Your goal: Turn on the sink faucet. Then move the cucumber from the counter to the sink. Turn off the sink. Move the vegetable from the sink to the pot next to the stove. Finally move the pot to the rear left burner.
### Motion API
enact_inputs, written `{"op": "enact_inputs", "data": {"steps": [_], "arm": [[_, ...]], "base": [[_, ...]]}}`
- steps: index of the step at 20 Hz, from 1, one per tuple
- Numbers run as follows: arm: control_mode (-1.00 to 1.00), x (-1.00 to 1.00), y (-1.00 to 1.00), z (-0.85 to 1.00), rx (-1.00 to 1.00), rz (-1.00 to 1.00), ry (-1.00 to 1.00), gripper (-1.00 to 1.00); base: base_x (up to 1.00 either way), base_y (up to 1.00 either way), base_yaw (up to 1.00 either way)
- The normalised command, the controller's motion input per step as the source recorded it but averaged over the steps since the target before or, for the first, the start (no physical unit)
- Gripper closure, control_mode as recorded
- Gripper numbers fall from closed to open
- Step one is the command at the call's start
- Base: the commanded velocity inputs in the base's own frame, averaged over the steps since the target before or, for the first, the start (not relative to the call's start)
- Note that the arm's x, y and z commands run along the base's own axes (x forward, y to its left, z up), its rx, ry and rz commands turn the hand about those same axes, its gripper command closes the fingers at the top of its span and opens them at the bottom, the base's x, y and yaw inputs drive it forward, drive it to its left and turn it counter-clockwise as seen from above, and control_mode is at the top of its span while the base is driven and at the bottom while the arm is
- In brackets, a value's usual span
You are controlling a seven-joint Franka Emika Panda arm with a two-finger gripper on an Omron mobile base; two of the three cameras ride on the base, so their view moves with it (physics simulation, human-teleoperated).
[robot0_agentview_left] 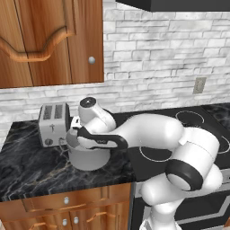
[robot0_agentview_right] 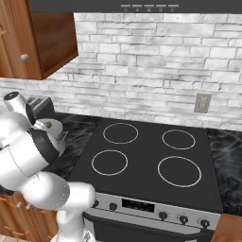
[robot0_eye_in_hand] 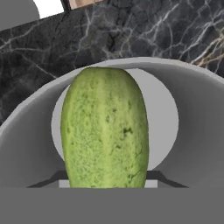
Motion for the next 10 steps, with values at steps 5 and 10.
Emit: {"op": "enact_inputs", "data": {"steps": [5, 10], "arm": [[-1.00, 0.06, 0.00, -0.11, 0.00, 0.00, 0.02, 1.00], [-1.00, 0.06, 0.00, -0.20, 0.00, 0.00, 0.01, 1.00]], "base": [[0.00, 0.00, 0.00], [0.00, 0.00, 0.00]]}}
